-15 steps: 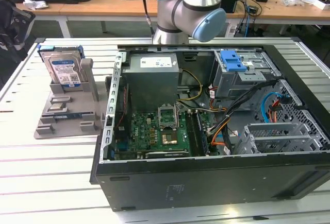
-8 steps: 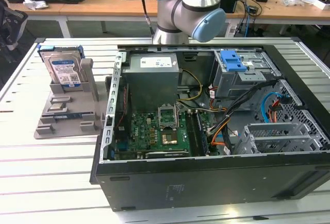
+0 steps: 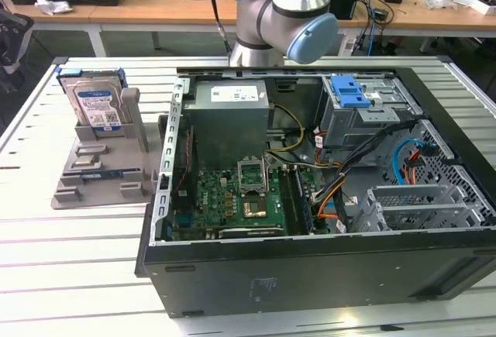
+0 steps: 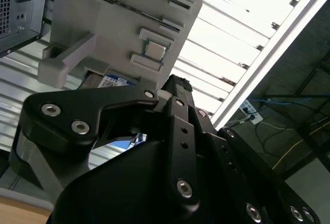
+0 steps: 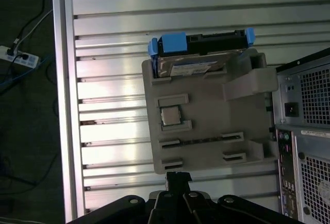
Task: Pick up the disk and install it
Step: 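Reach for the disk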
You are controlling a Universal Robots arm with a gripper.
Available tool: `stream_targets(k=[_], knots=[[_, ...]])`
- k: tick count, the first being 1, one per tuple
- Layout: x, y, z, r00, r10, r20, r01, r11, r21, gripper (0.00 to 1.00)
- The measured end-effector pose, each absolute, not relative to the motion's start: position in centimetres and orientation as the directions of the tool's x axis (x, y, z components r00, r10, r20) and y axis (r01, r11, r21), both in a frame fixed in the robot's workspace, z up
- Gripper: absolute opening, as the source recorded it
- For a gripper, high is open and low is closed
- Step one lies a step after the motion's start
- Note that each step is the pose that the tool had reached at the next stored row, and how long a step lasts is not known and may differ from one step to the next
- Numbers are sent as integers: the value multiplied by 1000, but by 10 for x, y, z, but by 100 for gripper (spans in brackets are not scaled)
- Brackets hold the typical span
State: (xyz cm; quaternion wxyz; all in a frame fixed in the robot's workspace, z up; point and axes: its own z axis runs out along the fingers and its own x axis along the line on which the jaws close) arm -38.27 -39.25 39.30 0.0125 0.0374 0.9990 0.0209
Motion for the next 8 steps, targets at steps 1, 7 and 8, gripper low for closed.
stream_targets(k=[1,7,8], knots=[[-382,-388,393,-997,75,-24,74,997,38,11],[-382,-382,393,-997,75,-24,74,997,37,11],[-382,-381,393,-997,75,-24,74,997,37,11]])
